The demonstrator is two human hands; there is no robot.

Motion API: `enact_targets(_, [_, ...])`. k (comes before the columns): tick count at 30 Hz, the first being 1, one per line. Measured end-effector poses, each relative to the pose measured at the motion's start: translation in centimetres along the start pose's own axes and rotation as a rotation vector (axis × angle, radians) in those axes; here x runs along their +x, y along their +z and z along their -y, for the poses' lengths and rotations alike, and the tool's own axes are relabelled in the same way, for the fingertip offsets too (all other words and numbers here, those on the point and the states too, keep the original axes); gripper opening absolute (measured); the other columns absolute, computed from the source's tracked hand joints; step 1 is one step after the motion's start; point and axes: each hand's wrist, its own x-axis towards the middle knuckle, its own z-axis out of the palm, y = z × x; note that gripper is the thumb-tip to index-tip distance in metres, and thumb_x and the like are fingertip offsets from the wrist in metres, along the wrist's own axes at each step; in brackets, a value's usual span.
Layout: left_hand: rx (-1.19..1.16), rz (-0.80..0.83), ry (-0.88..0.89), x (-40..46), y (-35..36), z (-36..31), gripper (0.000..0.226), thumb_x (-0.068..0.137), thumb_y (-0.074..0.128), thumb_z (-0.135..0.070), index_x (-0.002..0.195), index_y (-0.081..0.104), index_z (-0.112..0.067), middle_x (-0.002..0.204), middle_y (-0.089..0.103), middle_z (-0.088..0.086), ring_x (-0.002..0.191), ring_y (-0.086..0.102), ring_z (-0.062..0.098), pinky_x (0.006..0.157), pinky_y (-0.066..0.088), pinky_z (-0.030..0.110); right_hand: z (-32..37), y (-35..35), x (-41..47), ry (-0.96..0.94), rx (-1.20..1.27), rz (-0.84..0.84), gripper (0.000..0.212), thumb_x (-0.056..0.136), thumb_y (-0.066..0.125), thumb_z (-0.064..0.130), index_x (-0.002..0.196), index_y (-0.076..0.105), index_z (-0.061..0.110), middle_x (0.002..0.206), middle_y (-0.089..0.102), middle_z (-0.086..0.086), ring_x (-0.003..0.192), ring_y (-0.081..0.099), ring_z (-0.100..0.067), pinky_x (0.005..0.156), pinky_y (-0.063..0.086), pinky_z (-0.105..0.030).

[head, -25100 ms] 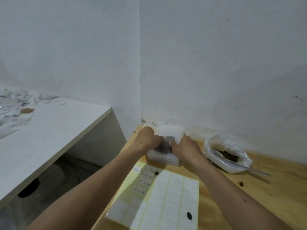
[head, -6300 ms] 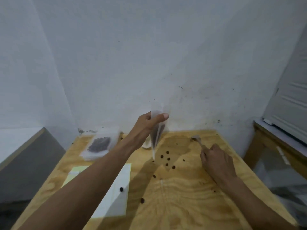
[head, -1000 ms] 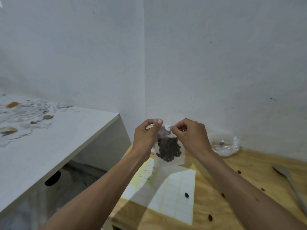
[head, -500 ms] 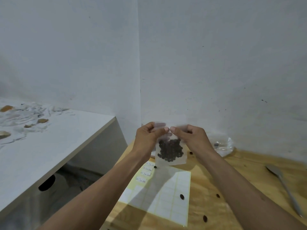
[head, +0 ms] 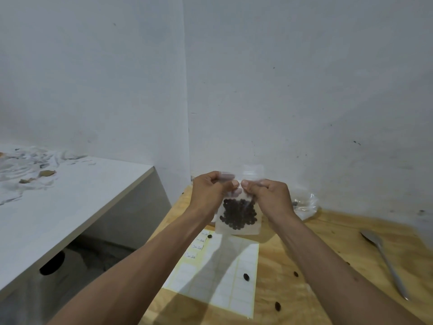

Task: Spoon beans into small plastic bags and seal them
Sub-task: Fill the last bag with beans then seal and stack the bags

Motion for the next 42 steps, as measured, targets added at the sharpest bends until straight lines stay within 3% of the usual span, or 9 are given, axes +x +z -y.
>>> enact_targets(6, [-0.009,0.045,0.043,0.2,1.4,-0.8,0.016,0.080,0.078,0.010,0.095,0.073,0.005,0.081,0.075,0.018,0.076,0.075,0.031,0.073,0.063,0.033,0.1,-1.5,0.8,0.063,0.110,0.027,0.007,0.082,0.083,0.021,0.082,0.080,0.014,0.078,0.078,-0.004,0.076,0.071,-0.015,0.079,0.059,-0.029])
enact_targets(12, [0.001,0.088,0.024,0.7,2.4,-1.1,0.014,0.082,0.078,0.006,0.094,0.071,0.008,0.087,0.075,0.020,0.088,0.076,0.037,0.082,0.063,0.037,-0.8,-6.8,0.5,0.149,0.052,0.330,0.027,0.088,0.076,0.027,0.113,0.073,0.019,0.107,0.078,-0.005,0.099,0.074,-0.021,0.089,0.059,-0.038])
enact_targets(17, [0.198,0.230,-0.094,0.1,5.6,-0.5,0.057,0.069,0.093,-0.020,0.118,0.068,-0.003,0.104,0.077,0.011,0.098,0.075,0.029,0.088,0.061,0.047,-1.5,-9.7,0.3,0.136,0.107,0.094,0.020,0.085,0.078,0.009,0.105,0.075,0.010,0.096,0.079,-0.009,0.087,0.075,-0.021,0.072,0.059,-0.027])
enact_targets(24, [0.295,0.314,-0.083,-1.6,12.3,1.7,0.029,0.075,0.085,0.005,0.071,0.061,-0.010,0.062,0.065,-0.003,0.055,0.066,0.007,0.055,0.051,0.019,-2.5,-16.1,-0.7,0.145,0.041,0.034,0.022,0.084,0.081,0.017,0.104,0.073,0.013,0.097,0.079,-0.007,0.090,0.076,-0.022,0.084,0.061,-0.037])
enact_targets(30, [0.277,0.461,-0.175,-2.9,21.3,4.7,0.019,0.088,0.080,-0.014,0.075,0.067,-0.007,0.071,0.069,0.009,0.070,0.070,0.023,0.067,0.062,0.035,-4.1,-24.7,-1.3,0.209,-0.037,-0.230,0.035,0.078,0.083,0.009,0.111,0.070,0.010,0.105,0.076,-0.010,0.091,0.073,-0.023,0.072,0.058,-0.030])
enact_targets(34, [0.366,0.485,-0.132,-3.8,27.4,7.1,0.022,0.090,0.078,-0.015,0.071,0.070,-0.007,0.077,0.072,0.013,0.078,0.072,0.029,0.072,0.064,0.041,-5.7,-30.6,-1.8,0.261,-0.237,-0.383,0.067,0.074,0.088,0.019,0.133,0.058,0.013,0.126,0.066,-0.010,0.108,0.066,-0.026,0.090,0.056,-0.038])
enact_targets(36, [0.449,0.468,-0.074,-4.3,30.0,8.0,0.019,0.084,0.083,-0.021,0.092,0.074,-0.007,0.088,0.076,0.013,0.086,0.073,0.028,0.080,0.062,0.045,-6.5,-32.6,-2.1,0.236,-0.386,-0.443,0.075,0.077,0.087,0.026,0.141,0.050,0.015,0.131,0.062,-0.013,0.115,0.062,-0.029,0.094,0.053,-0.038])
enact_targets(39, [0.565,0.512,0.013,-5.1,32.9,9.0,0.061,0.083,0.083,-0.021,0.135,0.055,-0.004,0.098,0.076,0.012,0.095,0.072,0.025,0.079,0.057,0.031,-7.7,-34.5,-2.4,0.223,-0.521,-0.478,0.066,0.086,0.079,0.028,0.143,0.049,0.016,0.136,0.061,-0.013,0.121,0.059,-0.030,0.097,0.051,-0.038])
enact_targets(42, [0.770,0.587,0.185,-5.9,34.3,9.7,0.052,0.088,0.075,-0.018,0.134,0.056,-0.001,0.110,0.069,0.013,0.104,0.067,0.029,0.081,0.055,0.035,-9.1,-35.2,-2.5,0.245,-0.658,-0.444,0.051,0.094,0.069,0.027,0.141,0.055,0.012,0.137,0.061,-0.013,0.123,0.058,-0.031,0.101,0.047,-0.037])
